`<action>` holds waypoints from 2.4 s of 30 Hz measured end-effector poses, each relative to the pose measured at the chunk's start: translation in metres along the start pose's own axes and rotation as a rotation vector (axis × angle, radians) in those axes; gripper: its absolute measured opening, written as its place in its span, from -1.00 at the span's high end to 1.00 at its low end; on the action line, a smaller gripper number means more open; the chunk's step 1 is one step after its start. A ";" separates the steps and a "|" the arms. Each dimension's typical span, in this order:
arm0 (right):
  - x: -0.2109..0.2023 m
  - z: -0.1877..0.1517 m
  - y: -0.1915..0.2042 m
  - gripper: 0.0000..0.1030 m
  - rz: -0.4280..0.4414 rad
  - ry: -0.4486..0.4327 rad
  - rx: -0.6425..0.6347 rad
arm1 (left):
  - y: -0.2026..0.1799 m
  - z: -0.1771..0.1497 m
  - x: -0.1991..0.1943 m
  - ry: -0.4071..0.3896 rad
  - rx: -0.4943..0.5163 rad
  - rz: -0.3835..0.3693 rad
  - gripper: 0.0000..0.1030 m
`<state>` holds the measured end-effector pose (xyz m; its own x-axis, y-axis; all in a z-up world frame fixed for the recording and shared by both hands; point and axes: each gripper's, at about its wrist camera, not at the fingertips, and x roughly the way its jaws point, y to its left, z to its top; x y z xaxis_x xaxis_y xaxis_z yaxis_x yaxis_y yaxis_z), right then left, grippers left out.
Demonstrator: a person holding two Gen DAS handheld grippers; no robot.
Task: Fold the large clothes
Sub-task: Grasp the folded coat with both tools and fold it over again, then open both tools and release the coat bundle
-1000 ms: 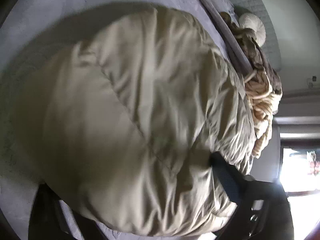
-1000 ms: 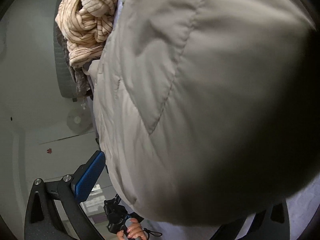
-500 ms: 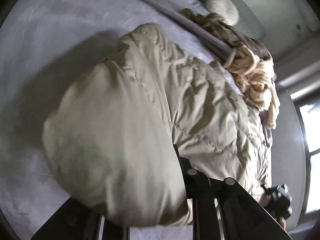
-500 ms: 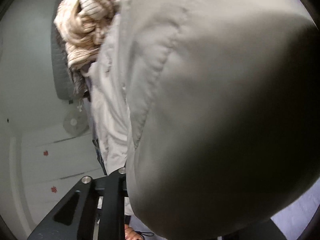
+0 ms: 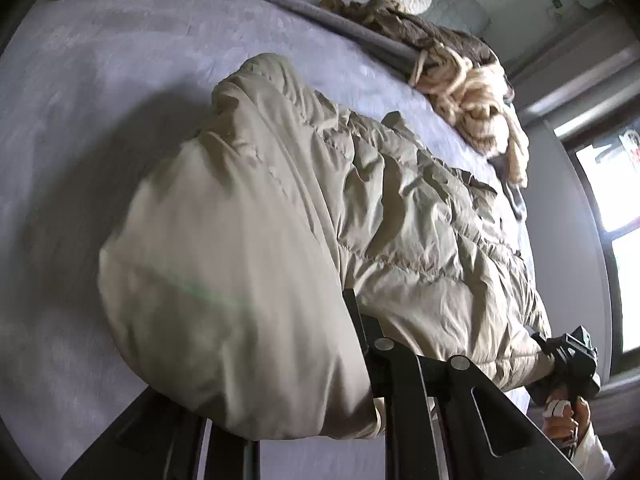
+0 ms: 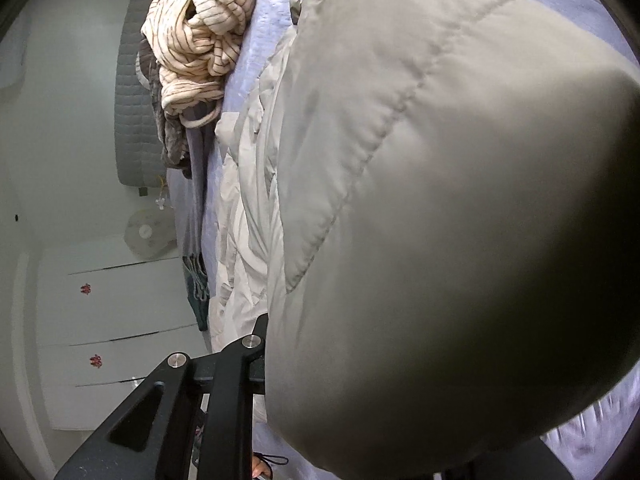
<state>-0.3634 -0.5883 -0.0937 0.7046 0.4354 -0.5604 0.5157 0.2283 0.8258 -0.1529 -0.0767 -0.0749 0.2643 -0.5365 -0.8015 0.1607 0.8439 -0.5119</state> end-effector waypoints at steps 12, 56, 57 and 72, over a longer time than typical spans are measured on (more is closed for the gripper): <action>-0.055 -0.070 -0.056 0.59 -0.048 0.076 0.038 | 0.024 -0.119 -0.039 0.059 -0.057 0.051 0.61; -0.141 -0.123 -0.028 -0.23 -0.373 0.068 -0.306 | -0.011 -0.161 -0.132 0.009 -0.024 0.439 -0.69; -0.137 -0.126 -0.020 -0.25 -0.372 0.062 -0.329 | -0.013 -0.160 -0.134 -0.004 -0.009 0.444 -0.87; -0.036 -0.170 0.058 -0.56 -0.417 0.086 -0.418 | 0.002 -0.104 -0.115 0.062 0.143 0.398 -0.97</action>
<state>-0.4417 -0.4428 -0.0149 0.4327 0.3000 -0.8502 0.4924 0.7113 0.5016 -0.2813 -0.0140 -0.0162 0.2755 -0.1640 -0.9472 0.1893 0.9753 -0.1138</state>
